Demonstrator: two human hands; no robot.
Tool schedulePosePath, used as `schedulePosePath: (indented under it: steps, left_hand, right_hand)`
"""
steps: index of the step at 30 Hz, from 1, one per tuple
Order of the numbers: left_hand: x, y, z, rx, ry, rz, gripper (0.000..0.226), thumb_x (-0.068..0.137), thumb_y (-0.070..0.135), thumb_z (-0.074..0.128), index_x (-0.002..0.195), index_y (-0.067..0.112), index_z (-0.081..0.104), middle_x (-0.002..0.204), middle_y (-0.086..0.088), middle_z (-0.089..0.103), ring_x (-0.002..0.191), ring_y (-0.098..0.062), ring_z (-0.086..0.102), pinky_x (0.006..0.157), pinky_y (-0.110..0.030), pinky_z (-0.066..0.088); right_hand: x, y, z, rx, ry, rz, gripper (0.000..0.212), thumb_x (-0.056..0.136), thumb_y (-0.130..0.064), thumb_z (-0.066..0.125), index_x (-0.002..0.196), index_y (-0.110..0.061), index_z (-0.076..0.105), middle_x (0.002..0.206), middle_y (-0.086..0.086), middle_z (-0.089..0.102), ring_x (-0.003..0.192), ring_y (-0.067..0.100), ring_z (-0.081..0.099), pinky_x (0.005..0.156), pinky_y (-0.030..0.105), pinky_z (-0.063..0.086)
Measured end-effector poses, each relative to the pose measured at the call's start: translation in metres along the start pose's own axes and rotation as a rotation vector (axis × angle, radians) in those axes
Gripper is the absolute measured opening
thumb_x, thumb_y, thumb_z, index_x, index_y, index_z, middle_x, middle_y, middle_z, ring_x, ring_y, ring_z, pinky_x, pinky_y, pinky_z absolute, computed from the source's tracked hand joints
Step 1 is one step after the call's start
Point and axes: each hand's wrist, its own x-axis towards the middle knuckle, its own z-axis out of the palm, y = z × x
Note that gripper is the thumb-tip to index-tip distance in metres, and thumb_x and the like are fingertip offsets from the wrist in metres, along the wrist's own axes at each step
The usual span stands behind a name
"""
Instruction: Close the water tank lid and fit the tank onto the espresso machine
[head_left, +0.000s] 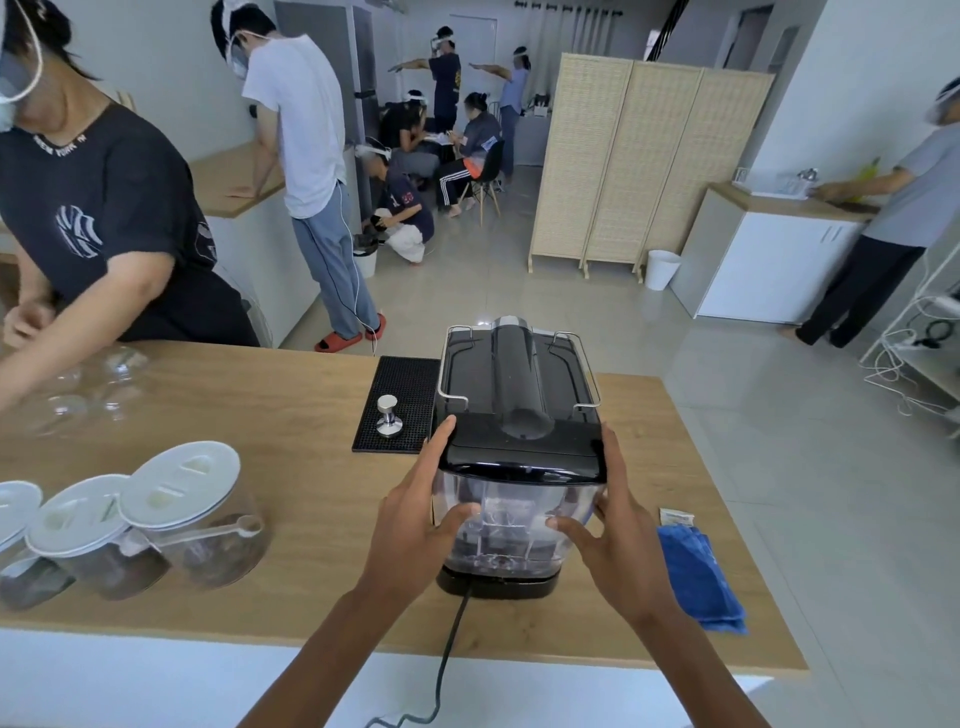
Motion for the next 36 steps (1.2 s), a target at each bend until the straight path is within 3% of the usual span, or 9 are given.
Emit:
schedulePosePath:
  steps: [9, 15, 17, 18, 20, 25, 30, 33, 36]
  left_hand:
    - [0.005, -0.004, 0.004, -0.011, 0.008, -0.029, 0.094, 0.087, 0.022, 0.074, 0.153, 0.047, 0.012, 0.122, -0.033, 0.051, 0.115, -0.051, 0.044, 0.093, -0.061, 0.043]
    - [0.006, -0.007, 0.003, 0.006, 0.012, 0.004, 0.093, 0.087, 0.022, 0.075, 0.154, 0.044, 0.015, 0.121, -0.034, 0.051, 0.114, -0.048, 0.048, 0.089, -0.050, 0.046]
    - [0.005, -0.011, 0.004, 0.013, -0.002, 0.025, 0.094, 0.086, 0.018, 0.076, 0.154, 0.043, 0.016, 0.120, -0.035, 0.052, 0.092, -0.028, 0.067, 0.073, -0.030, 0.050]
    - [0.004, -0.013, 0.005, 0.023, -0.013, 0.033, 0.093, 0.086, 0.016, 0.075, 0.155, 0.040, 0.017, 0.117, -0.036, 0.055, 0.069, -0.012, 0.064, 0.063, -0.017, 0.047]
    - [0.000, -0.017, 0.008, 0.046, -0.024, 0.033, 0.092, 0.087, 0.013, 0.073, 0.155, 0.041, 0.017, 0.094, -0.025, 0.066, 0.050, -0.006, 0.043, 0.054, -0.007, 0.037]
    - [-0.003, -0.022, 0.011, 0.067, -0.032, 0.008, 0.090, 0.089, 0.013, 0.070, 0.152, 0.045, 0.014, 0.070, 0.014, 0.053, 0.050, -0.009, 0.040, 0.048, -0.010, 0.033]
    - [-0.005, -0.022, 0.010, 0.074, -0.027, -0.006, 0.095, 0.091, 0.018, 0.069, 0.149, 0.057, 0.004, 0.054, 0.008, 0.030, 0.049, -0.010, 0.039, 0.046, -0.013, 0.028]
    - [-0.007, -0.021, 0.011, 0.098, -0.006, -0.017, 0.095, 0.092, 0.024, 0.068, 0.149, 0.057, 0.000, 0.055, 0.007, 0.029, 0.049, -0.011, 0.038, 0.044, -0.017, 0.028]
    - [-0.006, -0.024, 0.014, 0.123, 0.011, -0.016, 0.095, 0.092, 0.032, 0.066, 0.149, 0.055, -0.008, 0.059, -0.001, 0.044, 0.049, -0.015, 0.044, 0.043, -0.022, 0.040]
  right_hand:
    - [0.007, -0.001, 0.001, -0.005, 0.019, -0.006, 0.102, 0.081, -0.051, 0.067, 0.152, -0.051, -0.007, 0.154, -0.017, 0.037, 0.105, 0.011, 0.061, 0.090, 0.043, 0.055]
    - [0.008, 0.004, 0.005, -0.034, 0.040, -0.025, 0.105, 0.085, -0.041, 0.072, 0.152, -0.051, -0.007, 0.157, -0.017, 0.032, 0.109, 0.017, 0.063, 0.087, 0.046, 0.056]
    - [0.006, 0.007, 0.008, -0.053, 0.053, -0.023, 0.107, 0.085, -0.038, 0.074, 0.151, -0.053, -0.009, 0.156, -0.019, 0.027, 0.108, 0.017, 0.063, 0.085, 0.043, 0.057]
    - [0.005, 0.009, 0.011, -0.063, 0.058, -0.026, 0.108, 0.085, -0.035, 0.075, 0.150, -0.053, -0.009, 0.157, -0.019, 0.027, 0.111, 0.019, 0.063, 0.084, 0.041, 0.057]
    - [0.002, 0.014, 0.015, -0.089, 0.060, -0.020, 0.108, 0.086, -0.034, 0.074, 0.149, -0.056, -0.011, 0.159, -0.014, 0.030, 0.119, 0.024, 0.061, 0.080, 0.031, 0.055]
    - [-0.001, 0.014, 0.019, -0.151, 0.052, 0.023, 0.108, 0.086, -0.043, 0.071, 0.145, -0.058, -0.019, 0.147, 0.006, 0.052, 0.094, 0.018, 0.068, 0.065, 0.020, 0.045]
    - [-0.001, 0.015, 0.018, -0.180, 0.030, 0.030, 0.110, 0.086, -0.045, 0.070, 0.147, -0.054, -0.021, 0.137, 0.013, 0.058, 0.066, 0.000, 0.053, 0.049, 0.007, 0.039]
    - [-0.001, 0.016, 0.019, -0.189, 0.029, 0.031, 0.109, 0.087, -0.046, 0.070, 0.150, -0.048, -0.019, 0.139, 0.012, 0.057, 0.065, -0.001, 0.055, 0.046, 0.004, 0.040]
    - [-0.001, 0.017, 0.021, -0.196, 0.085, 0.006, 0.107, 0.088, -0.050, 0.066, 0.147, -0.051, -0.022, 0.151, 0.003, 0.047, 0.094, 0.018, 0.071, 0.052, 0.000, 0.038]
